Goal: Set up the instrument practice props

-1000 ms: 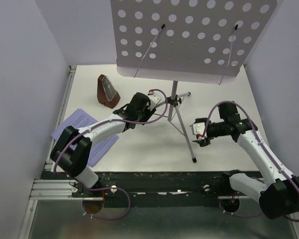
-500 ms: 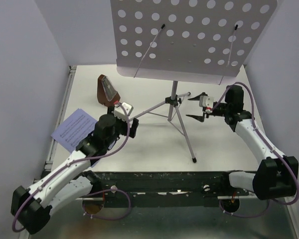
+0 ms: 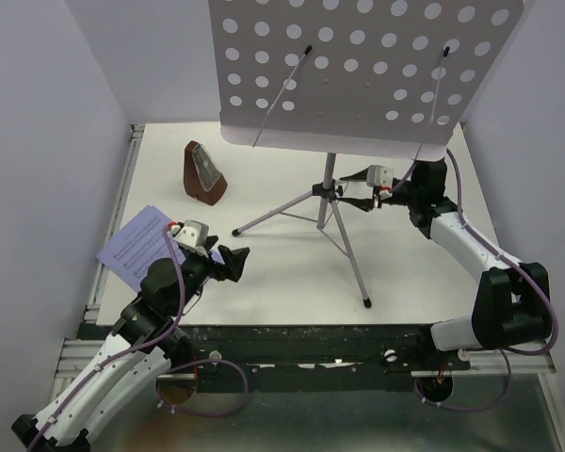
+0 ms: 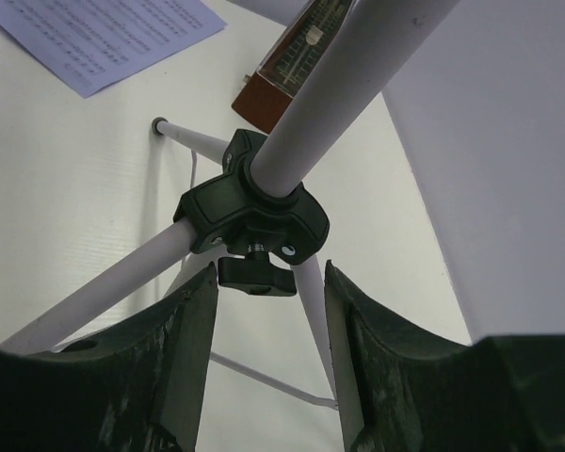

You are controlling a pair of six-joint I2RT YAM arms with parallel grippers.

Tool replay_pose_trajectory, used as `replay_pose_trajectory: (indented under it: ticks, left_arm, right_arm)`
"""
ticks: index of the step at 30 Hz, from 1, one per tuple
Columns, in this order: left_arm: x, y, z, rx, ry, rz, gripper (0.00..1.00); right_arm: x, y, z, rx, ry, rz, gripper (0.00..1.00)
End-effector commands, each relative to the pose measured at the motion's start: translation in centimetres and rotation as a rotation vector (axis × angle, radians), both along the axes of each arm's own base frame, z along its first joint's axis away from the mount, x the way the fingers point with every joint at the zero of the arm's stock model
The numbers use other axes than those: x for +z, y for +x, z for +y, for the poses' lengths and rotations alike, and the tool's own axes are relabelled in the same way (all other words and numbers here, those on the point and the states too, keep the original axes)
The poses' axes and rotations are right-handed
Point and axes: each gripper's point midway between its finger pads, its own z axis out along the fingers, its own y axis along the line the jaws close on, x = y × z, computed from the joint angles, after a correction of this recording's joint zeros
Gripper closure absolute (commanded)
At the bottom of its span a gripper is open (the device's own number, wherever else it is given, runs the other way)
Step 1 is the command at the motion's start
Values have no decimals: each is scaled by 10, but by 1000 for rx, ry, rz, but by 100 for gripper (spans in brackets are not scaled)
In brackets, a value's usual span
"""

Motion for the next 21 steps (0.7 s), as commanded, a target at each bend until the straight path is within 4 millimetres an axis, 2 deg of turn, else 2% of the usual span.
replay_pose_trajectory:
  ticks: [1, 8, 12, 21]
  left_arm:
    - [-17, -8, 1, -7, -19, 69, 1]
    - [-13, -7, -2, -16, -18, 69, 2]
    - [-11, -8, -3, -22, -24, 67, 2]
    - [-3, -9, -6, -38, -57, 56, 2]
  right_arm:
    - [14, 2, 4, 28, 17, -30, 47]
    - [8, -1, 8, 62, 27, 64, 68]
    - [3, -6, 9, 73, 34, 175, 78]
    - [-2, 1, 14, -26, 123, 674, 86]
